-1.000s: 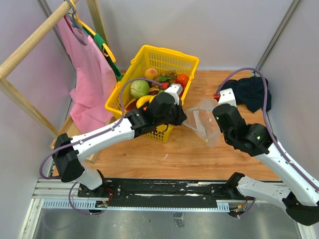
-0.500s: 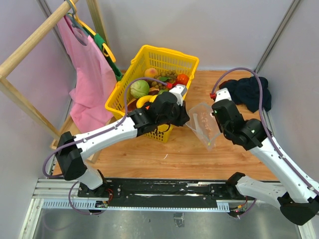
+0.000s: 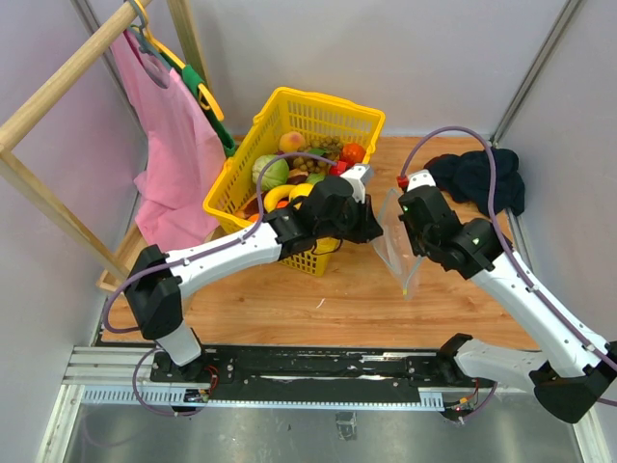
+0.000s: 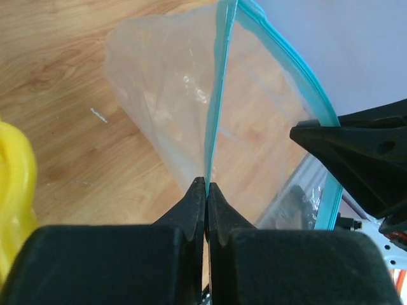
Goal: Place the food in the zip-top bag and seal the zipper
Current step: Open the zipper of the food storage bag at the center of the board.
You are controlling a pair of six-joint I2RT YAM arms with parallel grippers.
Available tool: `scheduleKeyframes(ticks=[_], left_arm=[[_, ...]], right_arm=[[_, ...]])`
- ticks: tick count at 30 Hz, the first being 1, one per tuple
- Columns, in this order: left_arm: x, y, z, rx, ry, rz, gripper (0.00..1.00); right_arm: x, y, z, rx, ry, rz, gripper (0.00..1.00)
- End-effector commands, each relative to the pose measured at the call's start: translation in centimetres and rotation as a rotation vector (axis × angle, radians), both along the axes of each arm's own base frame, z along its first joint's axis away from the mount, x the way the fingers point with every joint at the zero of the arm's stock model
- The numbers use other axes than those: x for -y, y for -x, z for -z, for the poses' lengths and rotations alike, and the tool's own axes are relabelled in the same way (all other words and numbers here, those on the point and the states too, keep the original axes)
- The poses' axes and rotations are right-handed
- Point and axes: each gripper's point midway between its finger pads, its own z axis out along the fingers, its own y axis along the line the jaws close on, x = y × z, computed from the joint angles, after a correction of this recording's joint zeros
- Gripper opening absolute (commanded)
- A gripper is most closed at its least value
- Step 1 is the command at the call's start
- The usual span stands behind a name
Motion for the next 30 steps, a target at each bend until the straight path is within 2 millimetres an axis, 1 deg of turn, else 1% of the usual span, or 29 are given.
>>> scheduleKeyframes(ticks=[1, 4, 6, 9, 13, 15, 18, 22, 24, 25, 27, 30], left_arm=[[1.4, 0.3, -0.4, -0.038, 0.057, 0.025, 0.00], [1.4, 0.2, -0.7, -0.056, 0.075, -0.001, 0.00], [1.4, 0.1, -0.8, -0.068, 0.085, -0.018, 0.00], [1.3, 0.0, -1.2, -0.081, 0.105, -0.041, 0.00], [1.2, -0.1, -1.9, -0.084, 0.135, -0.064, 0.00], [1.0, -0.2, -1.9, -0.085, 0.138, -0.076, 0.00], [0.7, -0.4, -2.0, -0.086, 0.142, -0.097, 0.00], [0.3, -0.5, -2.3, -0.081, 0.153, -0.119, 0.00], [0.1, -0.6, -2.4, -0.076, 0.154, -0.131, 0.00], [0.0, -0.7, -2.5, -0.072, 0.153, -0.134, 0.00], [-0.3, -0.7, -2.6, -0.062, 0.144, -0.139, 0.00], [-0.4, -0.7, -2.4, -0.050, 0.127, -0.134, 0.00]], right_arm=[[-0.2, 0.3, -0.1, 0.003, -0.071, 0.025, 0.07], [0.2, 0.8, 0.1, 0.021, -0.084, 0.023, 0.17], [-0.2, 1.3, 0.4, 0.024, -0.123, -0.001, 0.24], [-0.2, 1.8, 0.2, 0.059, -0.167, -0.018, 0.30], [0.3, 2.5, 0.5, 0.070, -0.183, -0.013, 0.33], [0.5, 2.8, 0.9, 0.061, -0.183, -0.012, 0.35], [0.2, 3.2, 1.8, 0.033, -0.186, -0.023, 0.40], [-0.1, 3.4, 2.1, 0.021, -0.202, -0.031, 0.43], [0.1, 3.4, 1.8, 0.031, -0.204, -0.025, 0.42], [0.2, 3.3, 1.7, 0.038, -0.202, -0.020, 0.39], [0.4, 3.3, 1.4, 0.049, -0.196, -0.016, 0.28], [0.8, 3.1, 0.8, 0.064, -0.182, -0.006, 0.05]])
